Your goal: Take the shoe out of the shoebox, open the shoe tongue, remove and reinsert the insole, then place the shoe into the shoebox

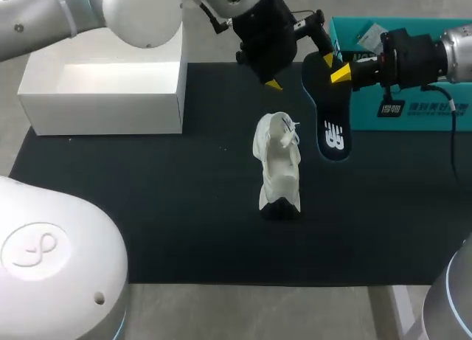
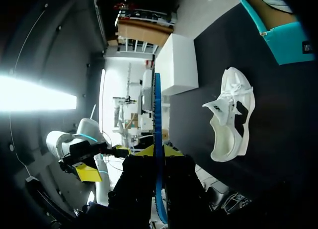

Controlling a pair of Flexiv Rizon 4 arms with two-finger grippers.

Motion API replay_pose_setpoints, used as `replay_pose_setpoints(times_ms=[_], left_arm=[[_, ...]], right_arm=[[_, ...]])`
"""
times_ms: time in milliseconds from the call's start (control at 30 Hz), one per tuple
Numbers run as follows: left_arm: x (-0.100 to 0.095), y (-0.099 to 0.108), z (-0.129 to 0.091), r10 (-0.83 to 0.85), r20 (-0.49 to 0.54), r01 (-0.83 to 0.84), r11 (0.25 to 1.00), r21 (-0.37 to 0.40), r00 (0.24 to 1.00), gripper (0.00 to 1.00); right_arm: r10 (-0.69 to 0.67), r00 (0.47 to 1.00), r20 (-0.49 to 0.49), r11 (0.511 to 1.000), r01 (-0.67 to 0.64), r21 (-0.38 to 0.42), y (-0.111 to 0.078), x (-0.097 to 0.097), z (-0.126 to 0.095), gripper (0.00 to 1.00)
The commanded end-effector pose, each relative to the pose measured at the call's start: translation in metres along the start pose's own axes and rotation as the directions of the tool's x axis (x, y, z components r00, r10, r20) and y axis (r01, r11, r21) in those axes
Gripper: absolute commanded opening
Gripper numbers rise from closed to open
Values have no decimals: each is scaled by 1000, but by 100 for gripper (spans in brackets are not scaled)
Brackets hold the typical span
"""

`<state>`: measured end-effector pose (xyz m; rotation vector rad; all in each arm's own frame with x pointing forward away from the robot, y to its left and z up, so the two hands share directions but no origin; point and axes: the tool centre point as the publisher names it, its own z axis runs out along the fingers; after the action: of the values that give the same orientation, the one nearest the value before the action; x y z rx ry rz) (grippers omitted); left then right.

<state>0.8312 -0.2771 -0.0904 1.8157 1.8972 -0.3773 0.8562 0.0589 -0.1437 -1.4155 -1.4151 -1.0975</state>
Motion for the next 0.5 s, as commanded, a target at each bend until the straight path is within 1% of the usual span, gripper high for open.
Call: replay_pose_setpoints(times_ms=[33, 133, 267, 367, 500], left_arm=[[-8, 13, 8, -18, -266, 22, 1000, 14, 964, 100], [-11, 19, 8, 3, -279, 2, 1000, 20, 960, 100], [-27, 27, 5, 71, -273, -67, 997, 25, 960, 100], [-38, 30, 4, 98, -287, -95, 995, 23, 953, 100], [-47, 33, 5, 118, -288, -116, 993, 25, 950, 100]], right_arm=[[0, 1000, -1, 1000, 0, 5, 2, -6, 9, 0], [2, 1000, -13, 1000, -2, 13, 3, -8, 14, 0], [9, 998, -63, 1000, -9, 4, 5, -8, 20, 0], [7, 998, -70, 1000, -8, -7, 8, -8, 23, 0], [6, 998, -68, 1000, -7, -15, 13, -10, 26, 0]])
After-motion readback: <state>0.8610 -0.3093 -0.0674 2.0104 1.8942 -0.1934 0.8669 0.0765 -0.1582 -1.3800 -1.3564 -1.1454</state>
